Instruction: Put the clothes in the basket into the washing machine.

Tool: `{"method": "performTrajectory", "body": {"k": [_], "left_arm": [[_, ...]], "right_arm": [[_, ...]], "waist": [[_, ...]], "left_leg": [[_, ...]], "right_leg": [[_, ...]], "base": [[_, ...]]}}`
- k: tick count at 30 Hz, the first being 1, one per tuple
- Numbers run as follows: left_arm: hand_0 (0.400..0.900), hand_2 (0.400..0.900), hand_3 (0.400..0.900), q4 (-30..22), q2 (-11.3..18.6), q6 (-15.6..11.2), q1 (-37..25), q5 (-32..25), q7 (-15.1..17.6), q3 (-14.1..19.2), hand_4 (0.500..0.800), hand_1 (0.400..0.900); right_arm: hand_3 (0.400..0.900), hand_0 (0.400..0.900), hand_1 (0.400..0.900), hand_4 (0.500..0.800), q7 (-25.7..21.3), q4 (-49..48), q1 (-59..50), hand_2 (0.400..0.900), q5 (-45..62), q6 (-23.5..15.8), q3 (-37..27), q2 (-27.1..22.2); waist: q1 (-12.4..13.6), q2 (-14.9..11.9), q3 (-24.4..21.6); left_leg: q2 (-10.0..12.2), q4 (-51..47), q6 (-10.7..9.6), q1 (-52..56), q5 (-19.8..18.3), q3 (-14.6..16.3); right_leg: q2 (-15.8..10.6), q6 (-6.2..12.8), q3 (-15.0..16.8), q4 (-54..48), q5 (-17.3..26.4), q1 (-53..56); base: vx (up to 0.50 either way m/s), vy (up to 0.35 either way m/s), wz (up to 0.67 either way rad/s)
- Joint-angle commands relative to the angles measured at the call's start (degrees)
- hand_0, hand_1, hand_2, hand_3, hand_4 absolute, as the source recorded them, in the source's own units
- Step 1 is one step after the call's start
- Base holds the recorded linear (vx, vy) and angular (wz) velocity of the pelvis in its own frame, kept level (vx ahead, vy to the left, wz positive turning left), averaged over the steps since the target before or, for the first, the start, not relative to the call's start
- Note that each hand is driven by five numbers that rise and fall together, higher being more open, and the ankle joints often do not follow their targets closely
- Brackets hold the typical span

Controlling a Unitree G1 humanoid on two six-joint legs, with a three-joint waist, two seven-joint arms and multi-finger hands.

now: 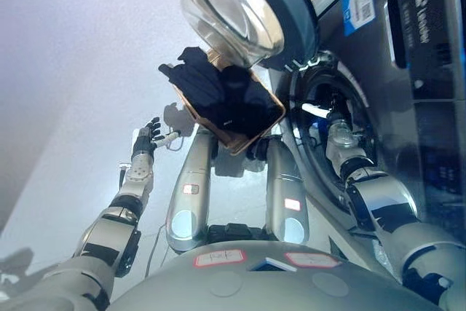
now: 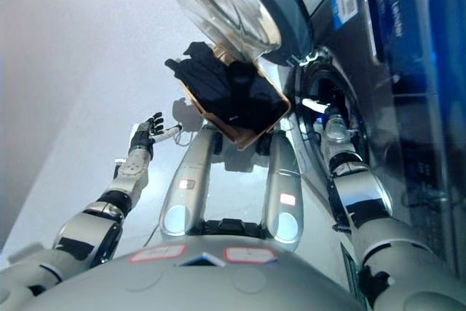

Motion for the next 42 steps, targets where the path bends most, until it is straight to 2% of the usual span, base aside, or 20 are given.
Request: {"method": "performTrajectory", "body": {"k": [1, 6, 11, 12, 13, 19, 22, 29, 35, 40, 42], "left_arm": [[0.900, 0.900, 0.900, -1.29, -0.15, -1.92, 3.20, -2.15, 2.12, 0.48, 0.800, 0.900], [0.900, 0.900, 0.900, -4.19, 0.34, -1.81, 4.43, -1.89, 2.21, -0.14, 0.800, 0.900], [0.900, 0.900, 0.900, -2.50, -0.20, -1.29, 4.66, -0.12, 1.61, 0.62, 0.800, 0.900], [0.900, 0.900, 0.900, -1.72, -0.42, -1.07, 4.63, 0.05, 1.40, 0.92, 0.800, 0.900], [0.900, 0.900, 0.900, -0.95, -0.69, -0.92, 4.58, 0.01, 1.20, 1.26, 0.800, 0.900], [0.900, 0.900, 0.900, 2.21, -2.18, -0.11, 4.87, 0.95, -0.39, 2.49, 0.800, 0.900], [0.900, 0.900, 0.900, 4.54, -2.51, 0.68, 5.65, 2.61, -2.08, 3.58, 0.800, 0.900], [0.900, 0.900, 0.900, 8.51, -3.15, 1.70, 9.24, 5.97, -5.35, 5.58, 0.800, 0.900], [0.900, 0.900, 0.900, 10.80, -5.70, 2.03, 13.94, 8.35, -8.41, 5.78, 0.800, 0.900], [0.900, 0.900, 0.900, 12.80, -7.45, 2.32, 15.37, 9.65, -10.12, 4.78, 0.800, 0.900], [0.900, 0.900, 0.900, 12.33, -7.00, 2.43, 15.54, 9.26, -10.40, 4.94, 0.800, 0.900]], "right_arm": [[0.900, 0.900, 0.900, 0.800, -2.14, 0.79, 0.59, 0.900, 3.36, -1.32, -0.13, -2.45], [0.900, 0.900, 0.900, 0.800, -2.01, 1.63, -2.07, 0.900, 5.80, -1.72, -1.71, -3.55], [0.900, 0.900, 0.900, 0.800, 0.15, 0.50, 3.84, 0.900, 7.14, -2.19, -2.11, 0.03], [0.900, 0.900, 0.900, 0.800, 0.47, 0.60, 5.43, 0.900, 7.06, -2.17, -2.31, 0.75], [0.900, 0.900, 0.900, 0.800, 0.74, 0.47, 7.06, 0.900, 7.22, -2.17, -2.50, 1.52], [0.900, 0.900, 0.900, 0.800, 4.03, 1.01, 15.58, 0.900, 6.54, -1.40, -4.20, 3.32], [0.900, 0.900, 0.900, 0.800, 5.79, 3.56, 21.51, 0.900, 4.49, -0.20, -6.95, 3.36], [0.900, 0.900, 0.900, 0.800, 7.76, 7.85, 29.57, 0.900, 1.70, 1.92, -12.34, 2.56], [0.900, 0.900, 0.900, 0.800, 10.55, 9.54, 32.95, 0.900, 1.91, 3.10, -14.00, 3.19], [0.900, 0.900, 0.900, 0.800, 11.54, 9.85, 34.21, 0.900, 2.63, 3.55, -13.97, 4.33], [0.900, 0.900, 0.900, 0.800, 12.16, 9.56, 34.36, 0.900, 3.27, 3.42, -14.04, 3.25]], "waist": [[0.99, 5.49, 0.40], [2.26, 6.35, 0.64], [1.73, 4.57, -0.86], [1.44, 4.10, -1.15], [1.09, 3.67, -1.41], [-0.88, 1.75, -1.76], [-2.33, 0.53, -4.02], [-3.83, -0.64, -10.42], [-4.13, -0.23, -15.69], [-4.54, 0.55, -17.99], [-4.58, 0.61, -18.95]], "left_leg": [[0.31, -2.65, -0.08, -4.12, 4.01, 0.42], [0.16, -0.13, 0.01, -5.27, 2.79, 0.34], [0.50, -4.27, 0.11, 1.08, 2.95, 0.03], [0.53, -5.84, 0.13, 3.20, 3.02, -0.13], [0.66, -8.75, 0.25, 5.10, 5.35, -0.26], [1.29, -17.29, 0.27, 17.26, 6.23, -0.35], [1.75, -23.85, -0.02, 25.33, 7.65, -0.06], [1.94, -33.72, -0.04, 35.68, 9.34, 1.43], [2.68, -45.66, -0.33, 44.28, 12.64, 4.05], [2.89, -52.34, -0.75, 48.31, 15.11, 5.26], [3.03, -53.39, -0.84, 49.33, 15.25, 5.33]], "right_leg": [[-1.00, 2.78, 0.25, -1.52, 1.42, -1.06], [-1.11, 2.49, 0.35, 1.26, -0.45, -2.07], [-0.87, 2.71, -0.20, -2.32, -0.47, 4.60], [-0.68, 2.79, -0.26, -3.73, -0.26, 6.56], [-0.60, 2.53, -0.76, -6.87, 2.15, 8.53], [-0.25, 4.03, -1.14, -16.25, 4.88, 20.75], [0.03, 5.17, -1.58, -22.88, 6.59, 28.89], [1.46, 6.53, -0.61, -33.50, 10.03, 38.49], [1.76, 8.27, 1.12, -45.02, 14.89, 45.39], [1.51, 8.73, 1.35, -49.79, 16.58, 48.49], [1.46, 8.71, 1.30, -50.36, 16.53, 49.11]], "base": [[0.00, 0.000, 0.05], [0.03, -0.010, 0.07], [0.14, -0.032, 0.04], [0.08, 0.000, -0.07], [0.09, 0.006, -0.10], [0.14, 0.016, -0.11], [0.18, 0.041, -0.09], [0.15, 0.038, -0.18], [0.10, 0.034, -0.28], [0.05, 0.026, -0.11], [0.02, 0.008, -0.01]]}}
